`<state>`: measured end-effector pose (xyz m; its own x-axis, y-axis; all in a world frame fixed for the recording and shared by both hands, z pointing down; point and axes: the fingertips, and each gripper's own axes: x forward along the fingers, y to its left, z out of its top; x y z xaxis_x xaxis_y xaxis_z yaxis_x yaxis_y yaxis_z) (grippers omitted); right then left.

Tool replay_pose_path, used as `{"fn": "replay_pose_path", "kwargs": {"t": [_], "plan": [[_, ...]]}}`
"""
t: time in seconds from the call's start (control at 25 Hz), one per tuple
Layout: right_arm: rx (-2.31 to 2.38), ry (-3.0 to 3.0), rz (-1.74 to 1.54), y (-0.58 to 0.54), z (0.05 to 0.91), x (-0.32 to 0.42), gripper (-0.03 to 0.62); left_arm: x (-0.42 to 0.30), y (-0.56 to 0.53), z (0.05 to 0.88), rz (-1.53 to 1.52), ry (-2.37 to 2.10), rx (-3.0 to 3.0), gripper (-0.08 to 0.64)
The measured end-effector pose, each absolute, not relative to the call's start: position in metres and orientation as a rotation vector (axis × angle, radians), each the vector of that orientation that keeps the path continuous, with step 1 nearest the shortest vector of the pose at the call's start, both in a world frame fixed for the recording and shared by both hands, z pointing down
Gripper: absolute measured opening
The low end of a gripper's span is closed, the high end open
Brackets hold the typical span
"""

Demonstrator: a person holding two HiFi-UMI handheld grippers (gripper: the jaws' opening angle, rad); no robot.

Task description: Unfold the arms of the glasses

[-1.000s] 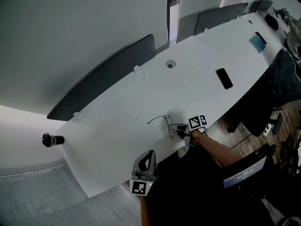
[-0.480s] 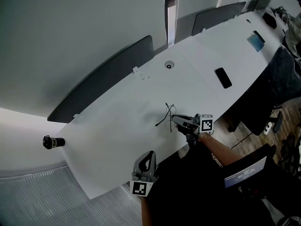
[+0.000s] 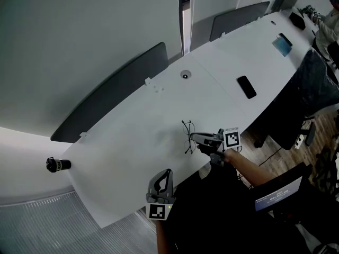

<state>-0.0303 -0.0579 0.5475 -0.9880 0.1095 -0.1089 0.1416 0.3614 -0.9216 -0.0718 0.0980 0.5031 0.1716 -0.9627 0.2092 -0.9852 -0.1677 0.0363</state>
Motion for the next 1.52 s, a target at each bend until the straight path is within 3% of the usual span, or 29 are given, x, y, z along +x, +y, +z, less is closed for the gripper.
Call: {"fn": "replay_pose_path", "kwargs": {"t": [0.48,1.52], "plan": [[0.099,2.449,-2.109,-0.027,0.520,-0.030,0.018,-0.050,0.087,0.489,0.420,-1.879,2.492,0.038],[0.225,2.482,-2.189,0.011,0.512,-0.050,0.018,-0.034,0.090,0.492,0.465,-1.807,2.561,0.081]]}}
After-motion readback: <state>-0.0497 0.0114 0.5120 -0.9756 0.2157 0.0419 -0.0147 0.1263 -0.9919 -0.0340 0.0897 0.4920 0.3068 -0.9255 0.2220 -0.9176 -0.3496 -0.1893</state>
